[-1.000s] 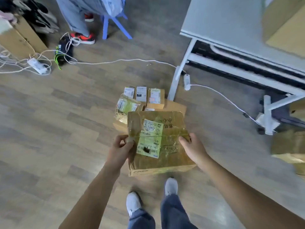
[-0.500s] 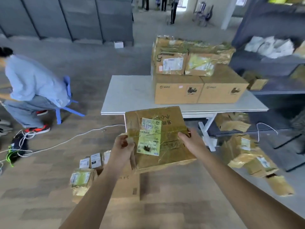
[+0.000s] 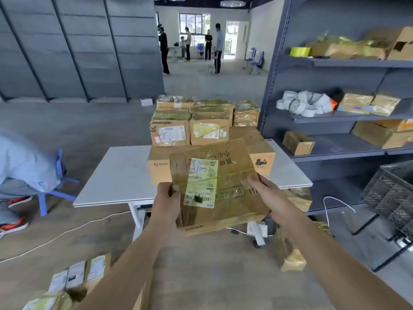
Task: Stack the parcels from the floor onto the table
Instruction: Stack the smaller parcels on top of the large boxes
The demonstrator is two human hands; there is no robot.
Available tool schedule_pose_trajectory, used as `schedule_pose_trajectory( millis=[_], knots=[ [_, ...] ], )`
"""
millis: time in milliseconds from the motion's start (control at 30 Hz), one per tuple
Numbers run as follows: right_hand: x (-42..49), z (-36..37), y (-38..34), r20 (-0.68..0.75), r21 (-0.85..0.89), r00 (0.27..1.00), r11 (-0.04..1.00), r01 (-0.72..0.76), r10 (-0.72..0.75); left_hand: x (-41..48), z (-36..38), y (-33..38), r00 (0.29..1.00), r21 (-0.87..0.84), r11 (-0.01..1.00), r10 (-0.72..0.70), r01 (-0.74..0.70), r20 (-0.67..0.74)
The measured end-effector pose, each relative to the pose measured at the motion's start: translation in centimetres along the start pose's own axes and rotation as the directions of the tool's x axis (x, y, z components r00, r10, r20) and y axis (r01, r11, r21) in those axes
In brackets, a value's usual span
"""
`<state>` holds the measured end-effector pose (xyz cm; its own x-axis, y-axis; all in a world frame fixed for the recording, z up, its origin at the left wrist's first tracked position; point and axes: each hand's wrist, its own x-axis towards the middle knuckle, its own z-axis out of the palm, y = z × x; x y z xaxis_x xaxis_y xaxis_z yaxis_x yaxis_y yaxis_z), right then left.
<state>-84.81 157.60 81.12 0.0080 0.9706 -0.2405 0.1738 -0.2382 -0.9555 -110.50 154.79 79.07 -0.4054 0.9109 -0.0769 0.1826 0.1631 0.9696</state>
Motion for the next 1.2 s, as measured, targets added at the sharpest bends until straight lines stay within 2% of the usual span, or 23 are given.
schedule_pose_trajectory(
  millis=[133, 300, 467, 567, 733, 867, 967, 1067, 1133, 1167, 1200],
  knots=[
    [3.3, -3.9, -0.4, 0.076, 0.086, 0.997, 0.996, -0.038, 0.031, 2.7, 4.2, 2.0, 0.997, 0.045, 0.996, 0.073, -0.074, 0.023],
    [8.5, -7.4, -1.9, 0.147, 0.078, 0.987, 0.994, -0.082, 0.069, 7.7, 9.1, 3.7, 0.993, 0.036, 0.992, 0.116, -0.118, 0.034],
    [15.1, -10.2, -4.0, 0.169, 0.108, 0.985, 0.994, -0.034, 0.016, 14.8, 14.1, 5.6, 0.986, 0.013, 0.991, 0.13, -0.132, 0.101],
    [18.9, -11.7, -4.9, 0.155, 0.151, 0.988, 0.988, -0.036, 0.013, 18.7, 16.9, 6.6, 0.975, 0.007, 0.987, 0.158, -0.161, 0.155],
    [24.1, -13.7, -5.4, 0.102, 0.148, 0.992, 0.986, -0.084, 0.069, 23.9, 21.0, 7.9, 0.96, 0.042, 0.994, 0.089, -0.104, 0.265],
    [27.4, -15.9, -5.0, 0.059, 0.137, 0.992, 0.984, -0.115, 0.108, 26.0, 23.5, 8.8, 0.94, 0.029, 0.997, 0.053, -0.066, 0.337],
    [29.6, -18.5, -5.0, 0.051, 0.173, 0.99, 0.975, -0.141, 0.134, 27.1, 25.3, 9.9, 0.927, 0.072, 0.992, 0.072, -0.106, 0.368],
    [31.7, -21.8, -5.0, 0.074, 0.196, 0.985, 0.966, -0.169, 0.157, 27.7, 27.3, 11.0, 0.884, 0.087, 0.99, 0.059, -0.111, 0.463],
    [33.3, -23.8, -5.0, 0.104, 0.179, 0.978, 0.964, -0.199, 0.182, 28.5, 28.8, 11.6, 0.919, 0.168, 0.965, 0.126, -0.2, 0.373],
    [34.2, -24.5, -5.0, 0.131, 0.169, 0.971, 0.961, -0.219, 0.198, 29.1, 29.5, 12.0, 0.938, 0.256, 0.921, 0.224, -0.293, 0.265],
    [35.1, -25.2, -4.9, 0.163, 0.153, 0.963, 0.959, -0.24, 0.215, 29.8, 30.1, 12.3, 0.919, 0.379, 0.837, 0.356, -0.395, 0.172]
  ],
)
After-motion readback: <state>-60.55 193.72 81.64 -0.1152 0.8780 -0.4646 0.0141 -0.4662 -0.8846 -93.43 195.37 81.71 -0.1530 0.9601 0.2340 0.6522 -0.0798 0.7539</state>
